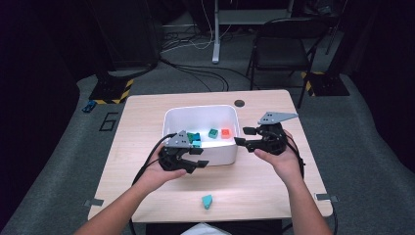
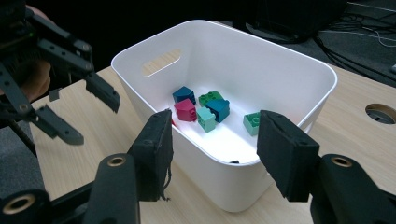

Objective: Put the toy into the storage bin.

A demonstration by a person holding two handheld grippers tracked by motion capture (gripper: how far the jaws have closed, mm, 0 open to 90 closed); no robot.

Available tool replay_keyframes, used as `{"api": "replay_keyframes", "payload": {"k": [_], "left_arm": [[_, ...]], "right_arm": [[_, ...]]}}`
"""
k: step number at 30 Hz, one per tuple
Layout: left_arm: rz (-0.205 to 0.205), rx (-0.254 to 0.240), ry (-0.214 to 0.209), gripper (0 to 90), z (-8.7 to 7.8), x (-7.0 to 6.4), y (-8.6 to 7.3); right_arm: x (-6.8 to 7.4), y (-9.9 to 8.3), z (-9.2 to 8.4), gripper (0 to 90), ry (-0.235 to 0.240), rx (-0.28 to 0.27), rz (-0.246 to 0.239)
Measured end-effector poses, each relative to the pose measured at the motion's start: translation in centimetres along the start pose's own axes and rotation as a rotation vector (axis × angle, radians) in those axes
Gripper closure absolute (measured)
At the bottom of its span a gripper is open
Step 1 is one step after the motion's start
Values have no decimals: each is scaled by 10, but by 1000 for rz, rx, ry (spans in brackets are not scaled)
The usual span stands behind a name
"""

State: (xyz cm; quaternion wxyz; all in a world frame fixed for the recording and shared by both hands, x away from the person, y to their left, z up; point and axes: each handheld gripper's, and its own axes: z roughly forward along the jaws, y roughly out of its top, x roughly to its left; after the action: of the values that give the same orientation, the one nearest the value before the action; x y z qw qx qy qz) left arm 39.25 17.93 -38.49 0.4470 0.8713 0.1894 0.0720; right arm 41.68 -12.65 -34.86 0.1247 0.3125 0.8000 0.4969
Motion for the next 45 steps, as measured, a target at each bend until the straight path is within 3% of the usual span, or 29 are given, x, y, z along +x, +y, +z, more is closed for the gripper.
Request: {"api": "replay_keyframes", "payload": {"k": [23,39,45], "left_arm": [[-7,49,-89,451,39,-24,-64],[11,93,-137,391,59,-35,-82],[26,131,-165,394,67,-39,-90]], "right_arm": [[2,-1,5,450,6,15,0],[2,-2,6,450,5,17,3],[2,-2,6,451,6,18,2]]}}
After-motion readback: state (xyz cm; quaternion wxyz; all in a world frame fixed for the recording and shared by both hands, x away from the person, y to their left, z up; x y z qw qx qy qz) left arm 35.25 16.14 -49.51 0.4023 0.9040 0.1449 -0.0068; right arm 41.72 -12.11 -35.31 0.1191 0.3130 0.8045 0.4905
